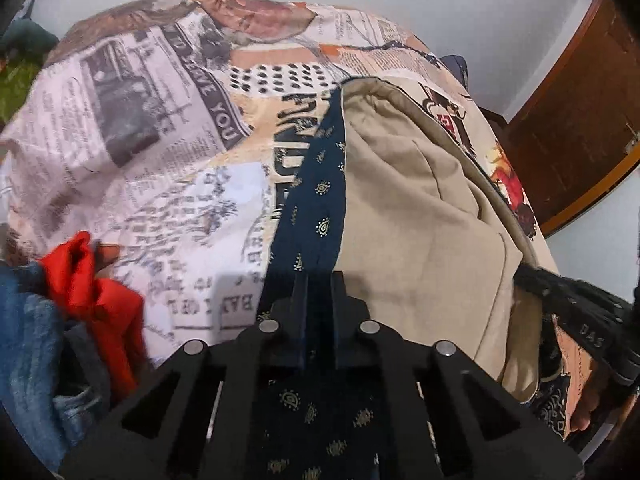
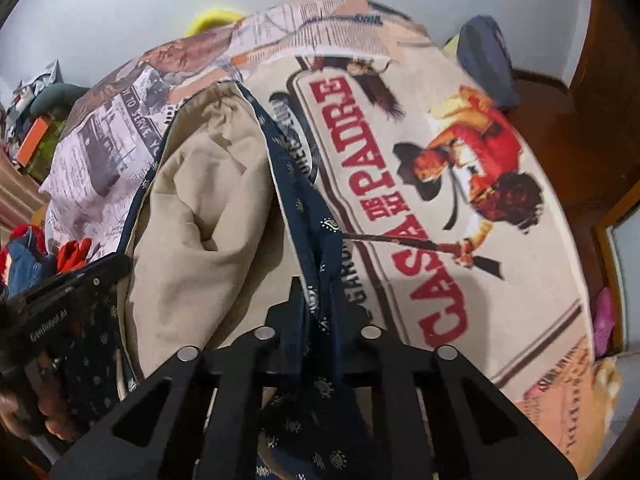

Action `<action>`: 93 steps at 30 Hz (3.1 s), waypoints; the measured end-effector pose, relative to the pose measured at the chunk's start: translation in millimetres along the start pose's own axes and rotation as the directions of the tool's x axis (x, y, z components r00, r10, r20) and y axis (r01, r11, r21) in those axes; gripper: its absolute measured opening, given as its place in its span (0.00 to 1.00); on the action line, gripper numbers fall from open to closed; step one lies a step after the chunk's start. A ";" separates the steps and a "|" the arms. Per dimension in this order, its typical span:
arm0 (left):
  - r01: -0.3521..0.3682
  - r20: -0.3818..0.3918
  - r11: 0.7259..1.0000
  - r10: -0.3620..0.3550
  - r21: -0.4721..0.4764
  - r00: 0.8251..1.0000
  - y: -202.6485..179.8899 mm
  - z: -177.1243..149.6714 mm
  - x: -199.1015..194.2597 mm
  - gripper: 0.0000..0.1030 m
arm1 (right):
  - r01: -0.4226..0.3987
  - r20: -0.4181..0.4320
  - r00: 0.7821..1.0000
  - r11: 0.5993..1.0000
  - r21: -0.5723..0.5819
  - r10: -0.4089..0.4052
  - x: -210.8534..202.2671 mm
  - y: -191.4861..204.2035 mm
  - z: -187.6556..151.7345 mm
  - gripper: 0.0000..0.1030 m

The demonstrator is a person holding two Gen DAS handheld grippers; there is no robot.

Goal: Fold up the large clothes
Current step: 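Grasp the beige hood edge with both grippers and fold it over, then lift the hood with both grippers and lay it over the hoodie body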

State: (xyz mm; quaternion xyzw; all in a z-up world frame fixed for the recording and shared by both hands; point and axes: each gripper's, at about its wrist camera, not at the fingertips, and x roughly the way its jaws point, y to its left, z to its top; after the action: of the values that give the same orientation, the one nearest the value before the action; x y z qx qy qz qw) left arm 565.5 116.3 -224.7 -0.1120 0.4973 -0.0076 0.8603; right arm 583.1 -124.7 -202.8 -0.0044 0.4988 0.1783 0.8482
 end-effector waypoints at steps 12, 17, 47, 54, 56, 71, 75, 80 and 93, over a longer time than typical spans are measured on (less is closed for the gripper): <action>0.111 0.104 0.989 -0.121 0.103 0.987 -22.5 -35.8 -151.1 0.06 | -0.089 0.124 0.987 0.989 -0.116 0.103 -122.6 15.4 -33.5 0.08; 0.136 0.094 0.979 -0.151 0.153 0.984 -27.9 -77.5 -193.7 0.06 | -0.128 0.114 0.983 0.979 -0.158 0.146 -164.5 20.9 -75.5 0.08; 0.038 0.036 0.965 -0.049 0.260 0.998 -19.7 -200.0 -184.4 0.43 | -0.028 -0.015 1.000 0.982 -0.185 0.025 -148.0 20.3 -182.0 0.32; 0.046 0.059 0.967 -0.063 0.250 0.996 -27.6 -157.4 -170.3 0.43 | -0.067 0.032 0.997 0.979 -0.191 0.075 -140.5 42.1 -151.9 0.32; 0.048 0.057 0.965 -0.065 0.259 0.996 -31.0 -148.0 -161.0 0.43 | -0.075 0.030 0.996 0.978 -0.193 0.083 -131.0 44.2 -142.5 0.32; 0.057 0.012 0.958 -0.063 0.280 0.998 -37.9 -108.0 -86.6 0.42 | -0.096 -0.008 0.995 0.976 -0.196 0.096 -65.1 47.0 -105.3 0.32; 0.069 0.002 0.960 -0.072 0.272 0.997 -34.8 -108.2 -84.7 0.16 | -0.104 0.030 0.993 0.979 -0.175 0.111 -66.1 42.9 -102.9 0.24; 0.079 0.017 0.959 -0.087 0.272 0.996 -35.2 -114.8 -104.7 0.05 | -0.121 0.040 0.990 0.970 -0.209 0.132 -80.7 47.3 -105.5 0.07; 0.202 0.072 0.933 -0.232 0.297 0.970 -54.0 -171.1 -208.4 0.05 | -0.165 0.110 0.973 0.947 -0.274 0.202 -174.0 61.1 -152.1 0.06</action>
State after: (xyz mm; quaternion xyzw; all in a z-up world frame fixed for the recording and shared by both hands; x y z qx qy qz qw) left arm 318.8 57.9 -118.1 -0.0405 0.4292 -0.1688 0.8864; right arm 359.5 -147.6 -121.4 -0.0583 0.4096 0.3210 0.8519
